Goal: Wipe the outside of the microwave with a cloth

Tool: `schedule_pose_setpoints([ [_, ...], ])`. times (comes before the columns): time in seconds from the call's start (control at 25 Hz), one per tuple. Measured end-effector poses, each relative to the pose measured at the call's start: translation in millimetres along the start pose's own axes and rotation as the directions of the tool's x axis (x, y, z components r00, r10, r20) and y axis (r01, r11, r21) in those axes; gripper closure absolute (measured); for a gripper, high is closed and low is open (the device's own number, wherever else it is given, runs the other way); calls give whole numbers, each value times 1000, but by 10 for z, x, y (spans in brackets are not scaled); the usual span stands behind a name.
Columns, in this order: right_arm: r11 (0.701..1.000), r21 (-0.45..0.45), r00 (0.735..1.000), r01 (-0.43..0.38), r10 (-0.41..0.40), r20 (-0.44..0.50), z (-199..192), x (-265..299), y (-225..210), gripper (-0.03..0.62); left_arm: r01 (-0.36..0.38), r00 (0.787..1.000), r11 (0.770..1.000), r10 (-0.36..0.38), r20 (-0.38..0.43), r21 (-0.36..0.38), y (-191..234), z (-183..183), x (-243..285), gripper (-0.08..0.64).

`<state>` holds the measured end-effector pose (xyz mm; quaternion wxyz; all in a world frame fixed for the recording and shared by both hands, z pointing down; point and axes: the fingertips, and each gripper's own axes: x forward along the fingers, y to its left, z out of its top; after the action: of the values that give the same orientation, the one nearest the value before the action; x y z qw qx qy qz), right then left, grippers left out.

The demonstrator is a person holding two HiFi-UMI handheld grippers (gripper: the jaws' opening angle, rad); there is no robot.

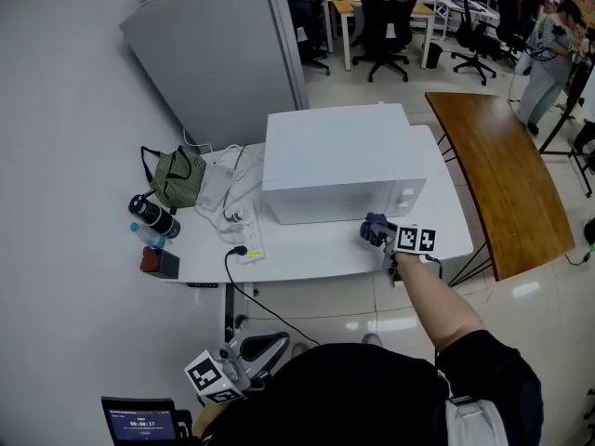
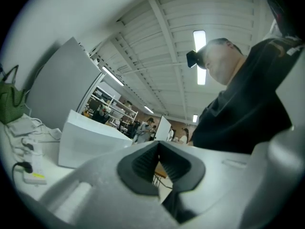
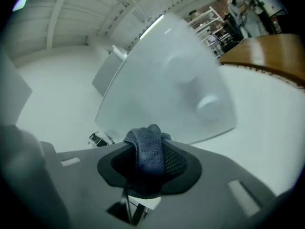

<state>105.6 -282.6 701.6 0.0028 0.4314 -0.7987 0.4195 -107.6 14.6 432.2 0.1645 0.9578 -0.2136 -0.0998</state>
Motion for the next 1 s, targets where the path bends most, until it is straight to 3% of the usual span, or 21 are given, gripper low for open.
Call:
schedule_pose_setpoints([
  [0.2, 988, -11, 983, -154, 152, -108, -654, 1360, 1258, 469, -86, 996, 996, 86, -23, 22, 373, 19, -1012, 557],
  [0.28, 985, -13, 977, -170, 167, -131, -791, 1782, 1560, 469, -131, 991, 991, 131, -26, 10, 489, 43, -1339, 557],
  [0.4, 991, 28, 985, -131, 134, -109, -868, 2198, 1676, 469, -184, 983, 983, 184, -25, -13, 608, 68, -1671, 557],
  [0.64, 994, 87, 997, -68, 71, -33, -711, 2096, 1316, 469, -211, 977, 977, 209, -37, -32, 642, 4, -1628, 557],
  [0.84, 993, 111, 999, 28, -31, 29, -315, 1200, 303, 469, -142, 989, 989, 141, -34, -35, 451, -4, -861, 557],
  [1.0, 983, 153, 986, 101, -120, 118, 105, 378, -537, 469, -57, 996, 997, 54, -66, -45, 201, -128, -116, 557],
])
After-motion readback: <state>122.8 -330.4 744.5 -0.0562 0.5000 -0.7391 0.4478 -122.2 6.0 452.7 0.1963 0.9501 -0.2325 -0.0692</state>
